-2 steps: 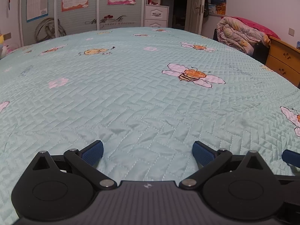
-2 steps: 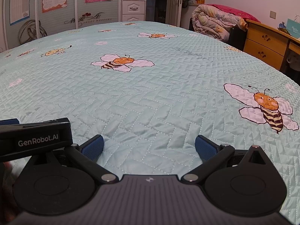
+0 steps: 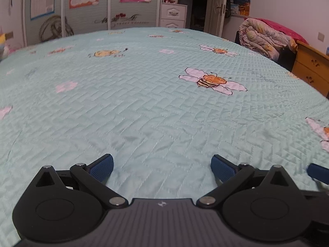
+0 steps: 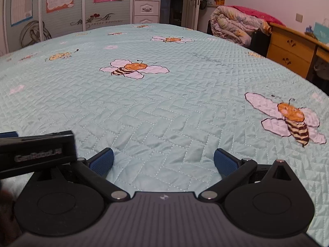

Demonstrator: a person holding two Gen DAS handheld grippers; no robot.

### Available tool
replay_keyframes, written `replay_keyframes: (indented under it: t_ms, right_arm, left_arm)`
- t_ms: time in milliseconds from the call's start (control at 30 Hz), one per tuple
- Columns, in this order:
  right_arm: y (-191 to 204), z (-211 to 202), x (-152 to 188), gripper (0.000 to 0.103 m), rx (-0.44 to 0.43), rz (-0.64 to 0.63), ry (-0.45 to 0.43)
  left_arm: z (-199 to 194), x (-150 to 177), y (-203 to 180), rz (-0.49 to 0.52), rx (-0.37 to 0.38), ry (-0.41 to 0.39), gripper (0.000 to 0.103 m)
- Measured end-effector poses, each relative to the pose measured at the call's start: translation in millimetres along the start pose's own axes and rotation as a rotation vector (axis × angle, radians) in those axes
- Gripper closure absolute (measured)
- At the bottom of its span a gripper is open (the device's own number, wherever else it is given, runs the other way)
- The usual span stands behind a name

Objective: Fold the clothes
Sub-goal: 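Move both grippers over the bed toward the dark grey garment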

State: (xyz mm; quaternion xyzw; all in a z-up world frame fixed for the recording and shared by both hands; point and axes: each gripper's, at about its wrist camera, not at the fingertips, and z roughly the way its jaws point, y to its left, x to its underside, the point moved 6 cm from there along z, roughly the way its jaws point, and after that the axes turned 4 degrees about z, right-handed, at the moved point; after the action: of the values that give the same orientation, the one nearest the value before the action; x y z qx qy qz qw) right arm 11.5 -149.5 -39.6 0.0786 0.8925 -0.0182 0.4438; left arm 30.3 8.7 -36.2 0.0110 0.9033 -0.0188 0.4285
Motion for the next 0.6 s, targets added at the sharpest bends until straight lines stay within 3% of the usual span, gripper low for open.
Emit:
replay_keyframes:
  t_ms: [67,167,300,467,600]
  right_arm:
    - [-1,-3,0,0.001,0.013,-0.006,-0.002]
    - [-3,-9,1,0.001,0.032,-0.016,-0.005]
    - [1,-29,12,0.001,0.005,-0.021,0.037]
    - [41,-92,52,0.001,-0.129,-0.093,0.176]
    - [88,-146,80,0.001,-0.241,-0.168,0.283]
  left_arm:
    - [-10,6,6,-0.043,0.03,0.0,0.0]
    - [-48,31,15,-0.032,0.064,0.074,0.0]
    - [-99,63,21,0.066,-0.08,0.229,0.004]
    - [-192,68,55,0.044,-0.014,0.227,0.004]
    - [-256,57,97,0.024,-0.104,0.198,0.004]
